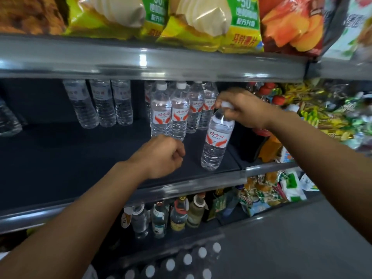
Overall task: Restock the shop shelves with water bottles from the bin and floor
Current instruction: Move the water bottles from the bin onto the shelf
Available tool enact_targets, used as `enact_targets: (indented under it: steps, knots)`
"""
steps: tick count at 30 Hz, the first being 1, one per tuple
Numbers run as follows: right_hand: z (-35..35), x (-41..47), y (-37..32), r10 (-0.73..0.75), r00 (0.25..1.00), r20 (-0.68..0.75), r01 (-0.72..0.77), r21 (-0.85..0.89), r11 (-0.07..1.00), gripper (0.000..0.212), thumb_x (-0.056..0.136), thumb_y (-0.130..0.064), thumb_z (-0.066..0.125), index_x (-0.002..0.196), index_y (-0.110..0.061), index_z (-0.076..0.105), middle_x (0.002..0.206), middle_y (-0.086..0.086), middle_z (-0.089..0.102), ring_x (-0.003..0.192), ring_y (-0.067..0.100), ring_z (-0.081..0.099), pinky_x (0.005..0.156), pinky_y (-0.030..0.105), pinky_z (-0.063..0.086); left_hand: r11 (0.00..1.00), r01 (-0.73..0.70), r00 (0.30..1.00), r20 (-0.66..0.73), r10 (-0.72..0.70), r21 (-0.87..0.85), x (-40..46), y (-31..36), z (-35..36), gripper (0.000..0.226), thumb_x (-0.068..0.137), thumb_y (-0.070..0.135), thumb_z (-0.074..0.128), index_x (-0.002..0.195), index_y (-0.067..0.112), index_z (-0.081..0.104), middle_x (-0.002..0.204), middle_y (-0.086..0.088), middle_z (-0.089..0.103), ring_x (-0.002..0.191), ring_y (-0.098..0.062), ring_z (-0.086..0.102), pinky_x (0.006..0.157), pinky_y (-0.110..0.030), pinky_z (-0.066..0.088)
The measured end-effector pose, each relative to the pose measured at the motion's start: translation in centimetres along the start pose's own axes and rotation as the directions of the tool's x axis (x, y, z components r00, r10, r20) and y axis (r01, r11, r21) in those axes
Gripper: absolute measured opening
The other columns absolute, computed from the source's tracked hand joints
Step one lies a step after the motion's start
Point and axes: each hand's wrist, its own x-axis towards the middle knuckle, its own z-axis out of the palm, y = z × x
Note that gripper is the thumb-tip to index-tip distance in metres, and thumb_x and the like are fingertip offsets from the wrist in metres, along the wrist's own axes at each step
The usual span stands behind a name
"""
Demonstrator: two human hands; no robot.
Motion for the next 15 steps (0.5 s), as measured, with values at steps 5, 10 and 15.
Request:
enact_targets:
  steps: [5, 10, 15]
  knots:
    - [1.8, 2.4, 2.4, -0.007, 0.998, 0.069, 0.009, -0.034, 0.999, 0.019, 0.089, -0.014, 0.058, 0.106, -0.007, 0.058, 0.110, 0.014, 0.054, 0.105, 0.031, 0.049, 0.089, 0.036, 0.038, 1.000, 0.020, 1.000, 0.012, -0.020, -0.004, 1.7, -0.1, 1.0, 0.016, 0.089, 0.021, 0.061, 0.104, 0.023, 0.067, 0.088, 0.012, 0.063, 0.086, -0.006, 0.061, 0.075, -0.022, 0.049]
    - [3.2, 5.7, 4.0, 0.018, 0.998, 0.059, -0.016, -0.022, 1.000, 0.022, 0.089, -0.013, 0.056, 0.110, -0.007, 0.059, 0.119, 0.016, 0.056, 0.111, 0.032, 0.050, 0.087, 0.029, 0.036, 0.999, 0.046, 0.999, 0.019, -0.047, 0.021, 2.7, -0.5, 1.8, 0.019, 0.089, 0.019, 0.061, 0.107, 0.021, 0.068, 0.096, 0.007, 0.066, 0.089, -0.009, 0.062, 0.080, -0.025, 0.051]
    - [4.0, 9.0, 4.8, 0.075, 0.995, 0.073, -0.077, 0.026, 0.997, 0.025, 0.089, -0.013, 0.055, 0.113, -0.013, 0.058, 0.120, 0.014, 0.058, 0.109, 0.029, 0.054, 0.085, 0.029, 0.043, 0.995, 0.092, 0.996, 0.015, -0.093, 0.047, 3.0, -1.3, 2.1, 0.018, 0.088, 0.020, 0.062, 0.105, 0.021, 0.068, 0.100, 0.005, 0.068, 0.094, -0.013, 0.064, 0.087, -0.031, 0.052]
